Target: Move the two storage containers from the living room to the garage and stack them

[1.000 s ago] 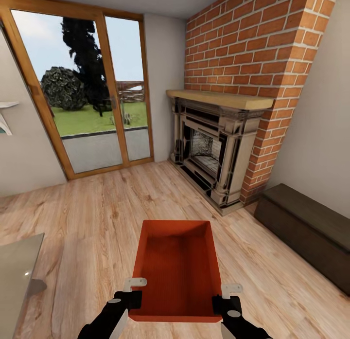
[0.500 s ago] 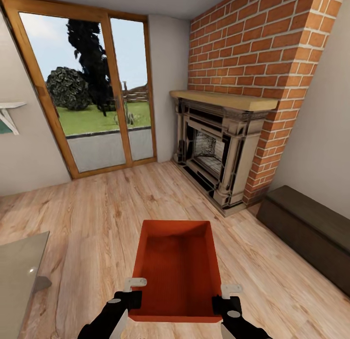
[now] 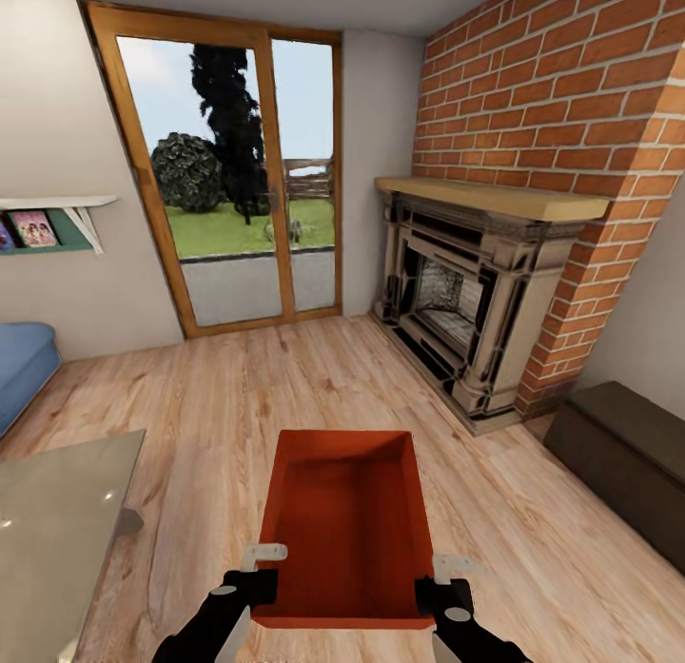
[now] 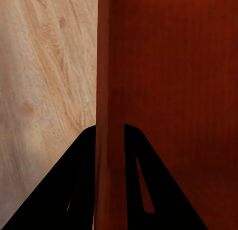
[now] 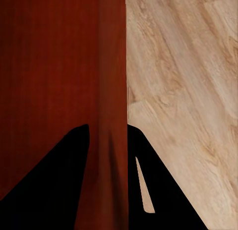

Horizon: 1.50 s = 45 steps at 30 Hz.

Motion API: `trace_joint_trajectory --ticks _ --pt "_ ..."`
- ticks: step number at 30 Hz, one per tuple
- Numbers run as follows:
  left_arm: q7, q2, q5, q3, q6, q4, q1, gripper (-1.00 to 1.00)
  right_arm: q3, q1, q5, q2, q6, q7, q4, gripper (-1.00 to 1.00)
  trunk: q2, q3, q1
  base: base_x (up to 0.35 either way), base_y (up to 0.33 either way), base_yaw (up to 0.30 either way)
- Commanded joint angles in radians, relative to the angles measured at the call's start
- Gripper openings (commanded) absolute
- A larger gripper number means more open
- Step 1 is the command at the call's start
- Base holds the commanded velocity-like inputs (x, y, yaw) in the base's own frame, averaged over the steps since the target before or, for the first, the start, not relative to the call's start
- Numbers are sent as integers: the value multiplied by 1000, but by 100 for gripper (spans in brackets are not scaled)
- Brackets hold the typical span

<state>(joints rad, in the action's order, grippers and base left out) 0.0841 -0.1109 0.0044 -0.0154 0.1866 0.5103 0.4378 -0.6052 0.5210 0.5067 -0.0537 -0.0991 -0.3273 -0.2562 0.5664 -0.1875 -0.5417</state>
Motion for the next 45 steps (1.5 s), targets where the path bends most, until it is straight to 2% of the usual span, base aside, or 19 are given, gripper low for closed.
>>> trace_joint_trajectory --ticks 1,45 --pt "9 -1 -4 -2 4 18 1 -100 -5 0 32 0 6 -33 5 -100 2 -2 0 0 0 274" --pt "9 0 -4 -1 2 8 1 -100 -5 0 32 -2 6 -34 5 -100 2 -2 0 0 0 274"
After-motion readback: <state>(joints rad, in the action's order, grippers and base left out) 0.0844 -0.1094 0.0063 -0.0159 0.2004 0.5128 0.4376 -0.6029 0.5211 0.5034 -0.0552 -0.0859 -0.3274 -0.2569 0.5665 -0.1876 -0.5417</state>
